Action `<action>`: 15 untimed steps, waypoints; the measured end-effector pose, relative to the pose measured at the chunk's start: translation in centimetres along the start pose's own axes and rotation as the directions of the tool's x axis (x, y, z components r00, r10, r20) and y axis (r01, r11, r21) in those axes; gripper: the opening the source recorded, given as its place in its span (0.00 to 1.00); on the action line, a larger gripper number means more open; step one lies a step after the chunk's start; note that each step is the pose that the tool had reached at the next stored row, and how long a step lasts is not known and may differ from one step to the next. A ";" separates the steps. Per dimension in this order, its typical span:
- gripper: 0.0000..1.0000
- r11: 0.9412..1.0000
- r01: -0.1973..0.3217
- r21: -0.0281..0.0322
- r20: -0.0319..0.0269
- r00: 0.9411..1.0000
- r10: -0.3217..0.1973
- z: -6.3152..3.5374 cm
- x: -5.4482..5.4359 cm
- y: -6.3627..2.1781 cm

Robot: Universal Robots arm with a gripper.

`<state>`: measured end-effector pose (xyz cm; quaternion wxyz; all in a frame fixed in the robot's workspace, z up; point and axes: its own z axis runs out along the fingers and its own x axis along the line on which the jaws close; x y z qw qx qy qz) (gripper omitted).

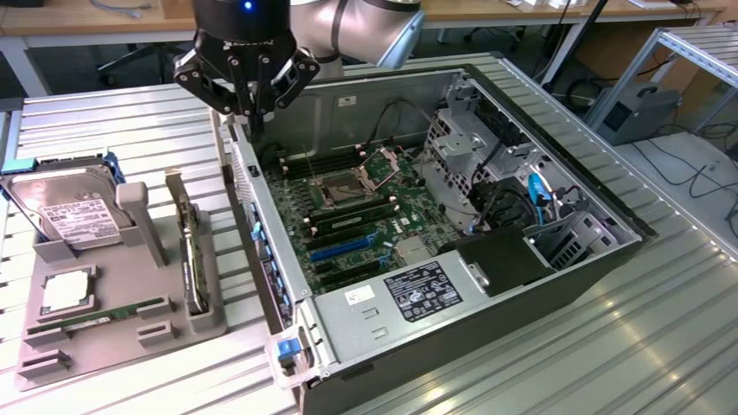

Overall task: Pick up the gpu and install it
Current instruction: 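Reach for the gpu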

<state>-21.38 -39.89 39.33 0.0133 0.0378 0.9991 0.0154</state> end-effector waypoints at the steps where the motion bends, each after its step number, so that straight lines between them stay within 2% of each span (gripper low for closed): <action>1: 0.11 1.000 0.000 0.000 0.000 1.000 0.000 0.00 0.1 -0.01; 15: 0.11 1.000 0.000 0.001 0.000 1.000 0.000 -0.03 1.0 -0.08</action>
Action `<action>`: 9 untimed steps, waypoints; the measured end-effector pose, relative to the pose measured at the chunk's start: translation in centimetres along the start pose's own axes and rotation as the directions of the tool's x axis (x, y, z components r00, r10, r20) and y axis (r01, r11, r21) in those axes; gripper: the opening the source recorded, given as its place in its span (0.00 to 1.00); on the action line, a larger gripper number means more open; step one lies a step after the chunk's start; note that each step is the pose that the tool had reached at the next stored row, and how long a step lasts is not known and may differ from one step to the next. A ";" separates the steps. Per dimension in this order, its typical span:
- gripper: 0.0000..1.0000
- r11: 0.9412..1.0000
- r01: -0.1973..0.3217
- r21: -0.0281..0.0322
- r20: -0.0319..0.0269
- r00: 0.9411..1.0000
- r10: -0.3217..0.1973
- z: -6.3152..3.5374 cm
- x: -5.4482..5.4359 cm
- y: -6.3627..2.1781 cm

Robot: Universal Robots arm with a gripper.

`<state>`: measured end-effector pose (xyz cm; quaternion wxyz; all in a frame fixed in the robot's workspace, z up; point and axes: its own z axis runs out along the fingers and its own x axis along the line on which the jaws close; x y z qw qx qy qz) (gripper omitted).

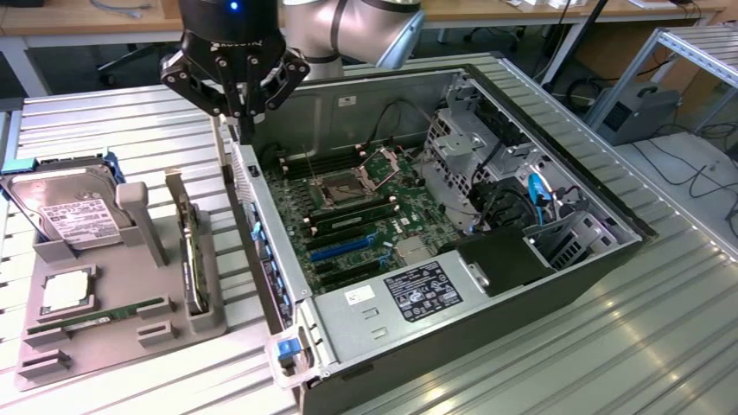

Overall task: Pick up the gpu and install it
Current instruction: 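Reach for the gpu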

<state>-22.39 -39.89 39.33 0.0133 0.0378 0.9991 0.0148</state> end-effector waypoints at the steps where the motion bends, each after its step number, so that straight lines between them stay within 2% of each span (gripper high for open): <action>1: 0.11 1.000 0.000 0.000 0.000 1.000 0.000 0.00 0.1 0.00; 9: 0.11 1.000 0.000 0.001 0.000 1.000 0.000 -0.02 0.7 -0.05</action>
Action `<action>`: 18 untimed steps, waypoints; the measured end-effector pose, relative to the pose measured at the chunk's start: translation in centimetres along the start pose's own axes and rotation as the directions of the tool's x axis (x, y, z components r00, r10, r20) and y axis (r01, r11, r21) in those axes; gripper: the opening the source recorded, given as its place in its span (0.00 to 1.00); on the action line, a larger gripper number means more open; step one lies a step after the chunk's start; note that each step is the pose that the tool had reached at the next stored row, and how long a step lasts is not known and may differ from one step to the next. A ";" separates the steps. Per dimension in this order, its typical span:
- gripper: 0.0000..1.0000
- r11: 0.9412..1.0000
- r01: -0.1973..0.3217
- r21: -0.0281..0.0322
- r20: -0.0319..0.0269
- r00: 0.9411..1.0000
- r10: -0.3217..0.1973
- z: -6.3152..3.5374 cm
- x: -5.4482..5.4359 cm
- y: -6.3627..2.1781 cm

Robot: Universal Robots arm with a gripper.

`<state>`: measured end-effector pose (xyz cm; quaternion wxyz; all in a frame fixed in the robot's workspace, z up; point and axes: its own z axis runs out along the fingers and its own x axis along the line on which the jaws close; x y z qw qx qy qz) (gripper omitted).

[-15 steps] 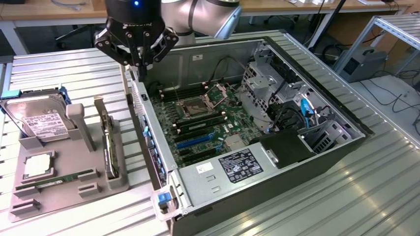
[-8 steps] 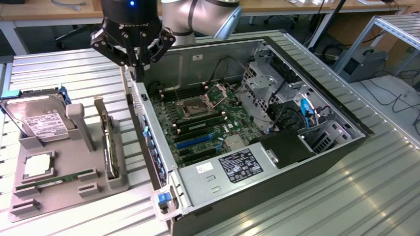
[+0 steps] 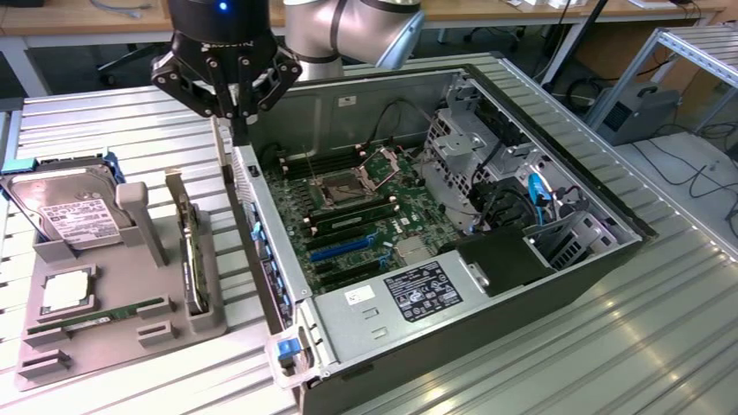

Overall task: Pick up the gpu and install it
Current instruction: 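Reach for the gpu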

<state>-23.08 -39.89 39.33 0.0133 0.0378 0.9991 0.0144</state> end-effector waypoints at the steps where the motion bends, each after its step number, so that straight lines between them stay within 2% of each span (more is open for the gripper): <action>1: 0.11 1.000 0.000 0.000 0.000 1.000 0.000 0.00 0.1 0.00; 18: 0.11 1.000 0.000 0.001 0.000 1.000 0.000 -0.03 1.1 -0.08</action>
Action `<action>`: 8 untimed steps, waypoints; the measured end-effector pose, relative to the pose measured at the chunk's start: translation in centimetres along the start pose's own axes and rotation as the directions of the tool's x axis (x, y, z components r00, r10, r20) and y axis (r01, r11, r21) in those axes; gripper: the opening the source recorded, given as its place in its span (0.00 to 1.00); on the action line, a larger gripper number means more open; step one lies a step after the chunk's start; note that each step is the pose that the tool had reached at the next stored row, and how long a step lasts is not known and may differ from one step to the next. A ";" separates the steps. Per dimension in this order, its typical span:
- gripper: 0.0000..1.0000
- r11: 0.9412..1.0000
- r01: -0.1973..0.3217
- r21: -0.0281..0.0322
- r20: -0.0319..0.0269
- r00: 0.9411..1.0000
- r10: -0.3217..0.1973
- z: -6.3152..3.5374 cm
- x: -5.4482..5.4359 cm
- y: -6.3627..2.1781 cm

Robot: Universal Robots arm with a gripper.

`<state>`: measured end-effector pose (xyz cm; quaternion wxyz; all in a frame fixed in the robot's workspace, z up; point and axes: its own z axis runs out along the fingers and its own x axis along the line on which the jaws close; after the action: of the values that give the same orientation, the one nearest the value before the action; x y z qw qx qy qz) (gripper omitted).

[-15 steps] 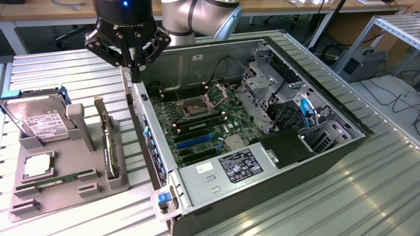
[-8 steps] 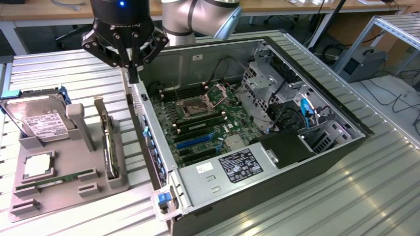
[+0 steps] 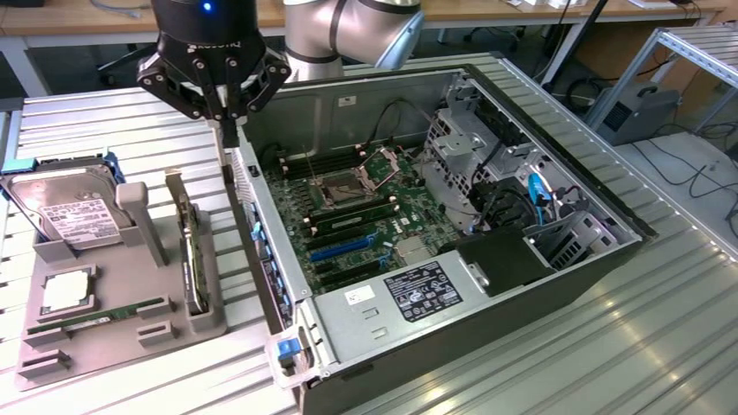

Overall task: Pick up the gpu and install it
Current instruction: 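Reach for the gpu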

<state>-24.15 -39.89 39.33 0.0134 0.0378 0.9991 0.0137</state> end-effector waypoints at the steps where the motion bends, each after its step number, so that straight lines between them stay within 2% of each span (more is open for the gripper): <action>1: 0.11 1.000 0.000 0.000 0.000 1.000 0.000 0.00 0.1 -0.01; 8: 0.11 1.000 0.000 0.001 0.000 1.000 0.000 -0.01 0.5 -0.04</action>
<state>-24.70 -39.89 39.33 0.0134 0.0378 0.9991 0.0131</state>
